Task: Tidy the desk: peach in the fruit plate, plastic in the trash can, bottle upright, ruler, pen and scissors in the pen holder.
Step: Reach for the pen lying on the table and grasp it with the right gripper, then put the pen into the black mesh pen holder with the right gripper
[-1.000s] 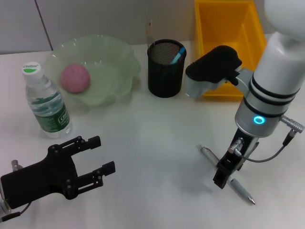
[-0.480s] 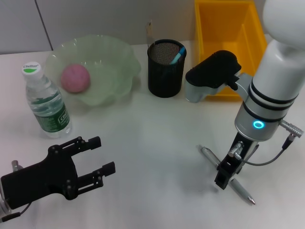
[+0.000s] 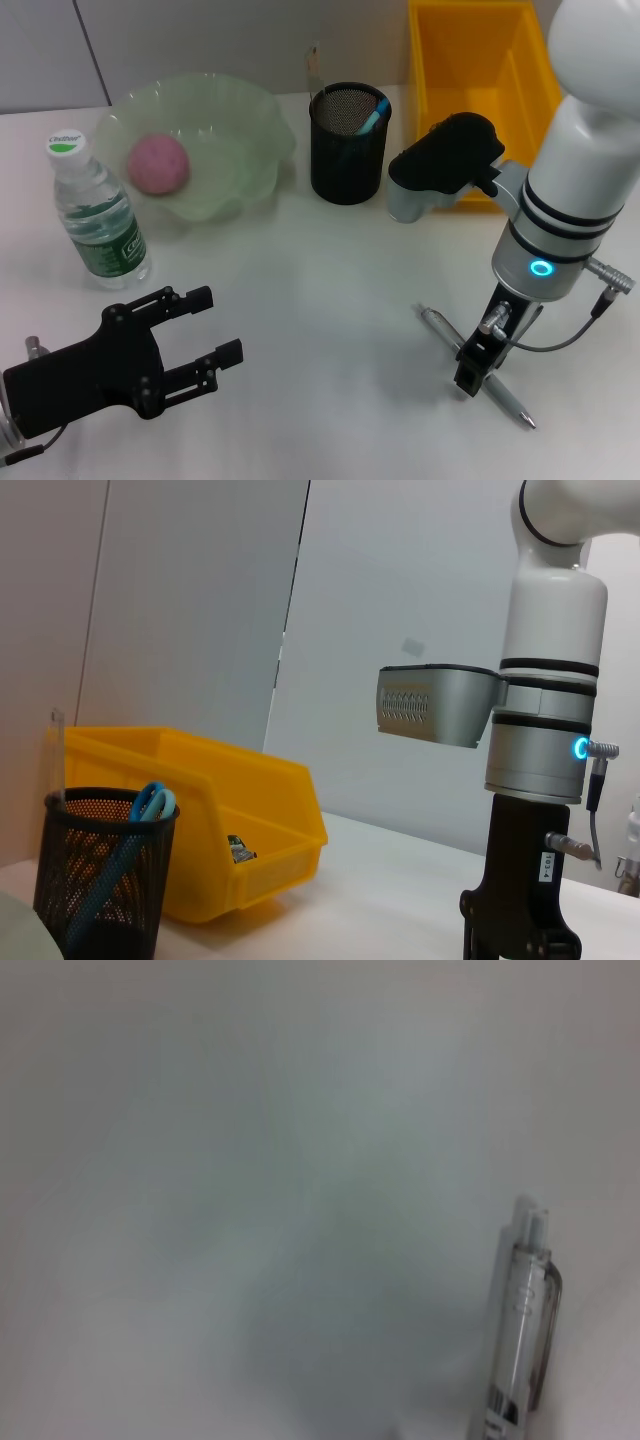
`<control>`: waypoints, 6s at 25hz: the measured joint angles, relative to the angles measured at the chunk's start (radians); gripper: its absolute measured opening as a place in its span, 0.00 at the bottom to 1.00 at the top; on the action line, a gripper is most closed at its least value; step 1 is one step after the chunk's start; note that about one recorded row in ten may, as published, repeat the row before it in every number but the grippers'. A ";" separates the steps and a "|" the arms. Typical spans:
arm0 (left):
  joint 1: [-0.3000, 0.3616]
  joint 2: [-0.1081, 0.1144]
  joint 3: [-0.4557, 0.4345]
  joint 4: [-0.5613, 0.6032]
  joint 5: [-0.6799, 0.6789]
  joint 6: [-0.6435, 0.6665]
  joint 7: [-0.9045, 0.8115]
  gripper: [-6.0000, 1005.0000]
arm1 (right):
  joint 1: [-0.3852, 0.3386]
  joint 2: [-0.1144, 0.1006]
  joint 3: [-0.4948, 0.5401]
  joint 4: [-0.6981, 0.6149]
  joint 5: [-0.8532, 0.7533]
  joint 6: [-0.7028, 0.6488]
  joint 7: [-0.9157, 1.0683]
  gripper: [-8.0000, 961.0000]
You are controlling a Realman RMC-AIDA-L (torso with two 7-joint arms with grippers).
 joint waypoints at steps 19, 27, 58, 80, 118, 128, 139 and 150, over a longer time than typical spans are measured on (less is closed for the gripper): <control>0.000 -0.004 -0.002 0.000 0.000 -0.007 0.001 0.75 | 0.003 0.000 -0.012 -0.002 -0.004 0.007 -0.003 0.32; 0.000 -0.005 -0.003 0.000 0.000 -0.008 0.000 0.75 | 0.001 0.000 -0.016 0.000 -0.006 0.009 -0.006 0.31; 0.000 -0.005 0.000 0.000 0.000 -0.020 0.002 0.76 | -0.008 -0.001 -0.043 0.002 -0.024 0.020 -0.007 0.25; 0.000 -0.005 -0.008 0.000 0.000 -0.023 -0.001 0.76 | -0.007 -0.005 -0.026 -0.025 -0.030 0.031 -0.025 0.13; -0.030 -0.009 -0.025 -0.005 -0.012 -0.035 -0.004 0.76 | -0.210 -0.008 0.528 0.288 1.278 0.631 -1.557 0.14; -0.041 -0.009 -0.025 -0.008 -0.012 -0.059 -0.038 0.76 | -0.107 -0.005 0.522 0.605 1.527 0.687 -1.925 0.15; -0.039 -0.009 -0.023 -0.008 -0.011 -0.059 -0.043 0.76 | -0.030 0.000 0.519 0.714 1.547 0.770 -1.978 0.15; -0.035 -0.009 -0.023 -0.008 -0.012 -0.052 -0.044 0.76 | 0.020 0.002 0.521 0.791 1.548 0.836 -1.991 0.16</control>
